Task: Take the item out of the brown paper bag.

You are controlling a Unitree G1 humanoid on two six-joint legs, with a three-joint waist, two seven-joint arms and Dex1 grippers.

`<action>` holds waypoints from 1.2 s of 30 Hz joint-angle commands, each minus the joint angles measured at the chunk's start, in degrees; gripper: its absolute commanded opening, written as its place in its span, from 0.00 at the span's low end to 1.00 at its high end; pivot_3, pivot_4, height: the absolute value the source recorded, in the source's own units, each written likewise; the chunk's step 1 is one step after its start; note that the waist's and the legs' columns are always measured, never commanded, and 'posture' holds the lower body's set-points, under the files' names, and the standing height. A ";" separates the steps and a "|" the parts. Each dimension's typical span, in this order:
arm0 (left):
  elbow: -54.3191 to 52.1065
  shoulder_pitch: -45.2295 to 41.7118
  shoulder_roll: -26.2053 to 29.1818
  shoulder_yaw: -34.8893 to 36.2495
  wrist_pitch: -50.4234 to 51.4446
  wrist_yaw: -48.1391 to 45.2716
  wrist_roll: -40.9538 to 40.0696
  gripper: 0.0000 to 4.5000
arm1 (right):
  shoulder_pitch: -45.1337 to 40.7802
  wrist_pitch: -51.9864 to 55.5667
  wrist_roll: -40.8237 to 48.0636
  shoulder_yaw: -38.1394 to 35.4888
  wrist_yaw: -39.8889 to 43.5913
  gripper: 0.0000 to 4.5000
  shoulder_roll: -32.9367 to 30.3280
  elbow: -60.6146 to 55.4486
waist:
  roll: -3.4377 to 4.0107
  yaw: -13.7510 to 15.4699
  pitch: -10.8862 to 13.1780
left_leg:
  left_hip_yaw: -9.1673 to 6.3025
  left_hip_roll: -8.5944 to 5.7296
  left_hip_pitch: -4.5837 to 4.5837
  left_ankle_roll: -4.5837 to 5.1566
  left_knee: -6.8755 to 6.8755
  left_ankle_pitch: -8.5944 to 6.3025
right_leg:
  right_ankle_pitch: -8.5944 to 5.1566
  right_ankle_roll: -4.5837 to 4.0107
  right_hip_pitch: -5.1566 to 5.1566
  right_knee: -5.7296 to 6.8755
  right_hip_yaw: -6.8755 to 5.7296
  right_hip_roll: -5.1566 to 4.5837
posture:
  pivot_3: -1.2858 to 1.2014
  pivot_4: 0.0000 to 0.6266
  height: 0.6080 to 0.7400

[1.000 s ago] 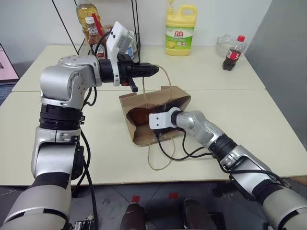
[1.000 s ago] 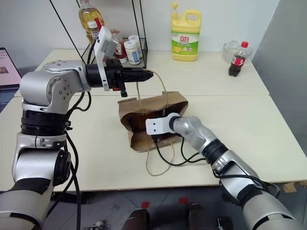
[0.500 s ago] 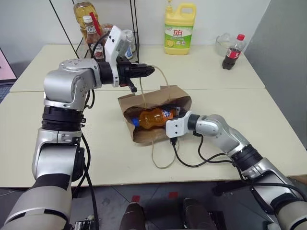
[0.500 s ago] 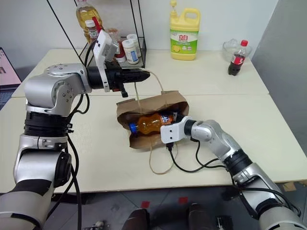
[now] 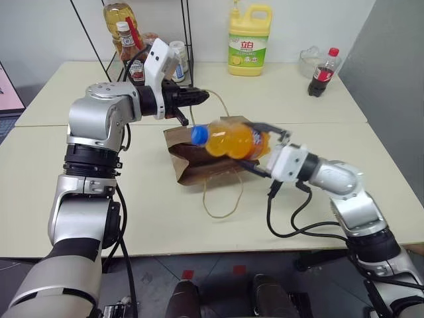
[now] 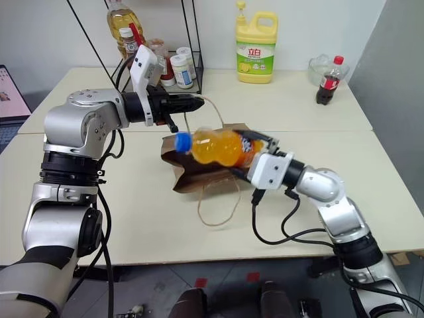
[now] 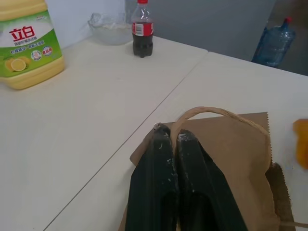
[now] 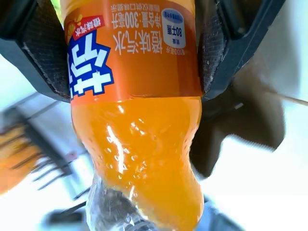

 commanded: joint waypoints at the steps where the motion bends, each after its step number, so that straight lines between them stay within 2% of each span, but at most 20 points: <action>1: -1.06 -1.13 0.10 0.61 -1.20 0.08 0.21 0.00 | -1.18 7.99 1.02 -7.72 -4.84 0.72 -0.54 -4.15 | 0.00 0.05 0.00 | 0.00 0.00 0.00 0.00 0.00 0.00 | 0.00 0.00 0.00 0.00 0.00 0.00 | 0.52 0.24 1.00; 5: -0.85 -1.04 0.14 0.61 -1.40 -0.20 0.48 0.00 | -2.30 14.01 -1.89 -11.82 -8.48 0.72 -2.20 -1.96 | 0.00 0.13 0.00 | 0.00 0.00 0.00 0.00 0.01 0.00 | 0.00 0.00 0.01 0.01 0.00 0.00 | 0.52 0.24 1.00; 7: -0.26 -1.39 0.19 0.53 -1.67 -0.34 0.72 0.00 | -2.23 16.35 -5.77 -13.09 -9.69 0.72 -5.78 2.54 | 0.03 0.13 0.02 | 0.01 0.00 0.00 0.00 0.01 0.00 | 0.00 0.00 0.00 0.01 0.00 0.00 | 0.52 0.24 1.00; 11: -0.42 -1.01 0.08 0.16 -2.12 -0.77 0.99 0.00 | 0.16 16.97 -10.69 -10.23 -5.29 0.72 -14.85 11.78 | 0.04 0.83 0.02 | 0.03 -0.04 -0.02 0.03 0.01 -0.02 | 0.00 0.00 0.00 -0.04 0.02 -0.02 | 0.52 0.24 1.00; 15: -0.75 -0.81 -0.20 -0.03 -2.22 -1.05 1.09 0.00 | -0.99 15.86 -10.92 -6.57 1.39 0.72 -19.10 19.43 | 0.10 0.62 0.06 | 0.08 -0.04 -0.01 0.04 0.00 -0.02 | 0.00 -0.01 -0.01 -0.05 0.06 -0.02 | 0.52 0.24 1.00; 24: -1.42 -0.73 -0.44 0.19 -1.67 -1.24 1.38 0.00 | -5.57 23.07 -8.93 -1.52 13.04 0.72 -19.30 22.88 | 0.25 -0.48 0.15 | 0.09 -0.04 0.00 0.02 0.01 -0.01 | 0.00 0.00 -0.02 -0.03 0.08 -0.02 | 0.52 0.24 1.00; 29: -2.52 -0.40 -0.41 0.16 -1.27 -1.38 1.19 0.00 | -6.31 23.89 -10.13 0.82 15.18 0.72 -18.93 24.64 | 0.25 -0.27 0.15 | 0.09 -0.04 0.00 0.01 0.03 0.00 | 0.00 0.00 -0.01 -0.04 0.07 -0.02 | 0.52 0.24 1.00; 31: -2.73 -0.35 -0.29 0.24 -1.10 -1.37 1.16 0.00 | -6.60 22.94 -10.94 1.50 15.03 0.88 -19.19 25.51 | 0.25 -0.23 0.15 | 0.09 -0.04 -0.01 0.01 0.04 0.00 | 0.00 0.00 -0.01 -0.04 0.08 -0.02 | 0.52 0.24 1.00; 33: -2.56 -0.42 -0.25 0.36 -1.09 -1.26 1.20 0.00 | -6.93 22.60 -11.06 1.66 14.71 1.00 -18.94 26.30 | 0.24 -0.19 0.15 | 0.09 -0.04 -0.01 0.01 0.05 0.00 | 0.00 0.00 0.00 -0.03 0.07 -0.03 | 0.52 0.24 1.00; 36: -2.57 -0.33 -0.25 0.45 -1.16 -1.10 1.22 0.00 | -6.97 22.29 -11.24 1.91 14.33 1.00 -18.53 26.87 | 0.24 -0.19 0.15 | 0.09 -0.04 0.00 0.01 0.05 0.00 | 0.00 0.00 0.00 -0.03 0.07 -0.03 | 0.52 0.24 1.00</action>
